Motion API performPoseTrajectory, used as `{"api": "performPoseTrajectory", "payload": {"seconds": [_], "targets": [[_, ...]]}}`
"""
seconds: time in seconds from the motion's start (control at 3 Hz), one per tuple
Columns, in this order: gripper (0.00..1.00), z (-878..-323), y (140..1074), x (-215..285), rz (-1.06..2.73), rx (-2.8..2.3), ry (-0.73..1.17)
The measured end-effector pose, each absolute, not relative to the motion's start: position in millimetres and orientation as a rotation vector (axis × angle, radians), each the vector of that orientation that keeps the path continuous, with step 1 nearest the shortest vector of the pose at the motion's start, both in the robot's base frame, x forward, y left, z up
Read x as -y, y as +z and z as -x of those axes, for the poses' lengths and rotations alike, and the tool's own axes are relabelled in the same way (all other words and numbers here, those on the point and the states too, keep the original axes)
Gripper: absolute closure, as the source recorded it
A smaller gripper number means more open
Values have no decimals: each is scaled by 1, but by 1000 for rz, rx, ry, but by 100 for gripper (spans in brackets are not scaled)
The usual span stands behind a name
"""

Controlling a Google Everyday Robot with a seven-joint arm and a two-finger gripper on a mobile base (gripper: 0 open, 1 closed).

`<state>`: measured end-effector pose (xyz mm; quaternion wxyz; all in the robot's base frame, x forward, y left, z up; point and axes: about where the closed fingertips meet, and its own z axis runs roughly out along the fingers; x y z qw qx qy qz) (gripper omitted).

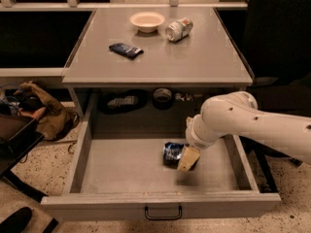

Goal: Pick pepsi can from top drawer and place on counter

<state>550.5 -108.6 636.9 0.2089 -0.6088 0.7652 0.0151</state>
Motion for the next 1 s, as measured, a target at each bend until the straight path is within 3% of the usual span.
{"api": "performPoseTrajectory", "payload": {"seconds": [0.67,1.0], "targets": [[0,-547,619,110,1698,-2162,98],[19,-547,619,110,1699,-2163,99]]}}
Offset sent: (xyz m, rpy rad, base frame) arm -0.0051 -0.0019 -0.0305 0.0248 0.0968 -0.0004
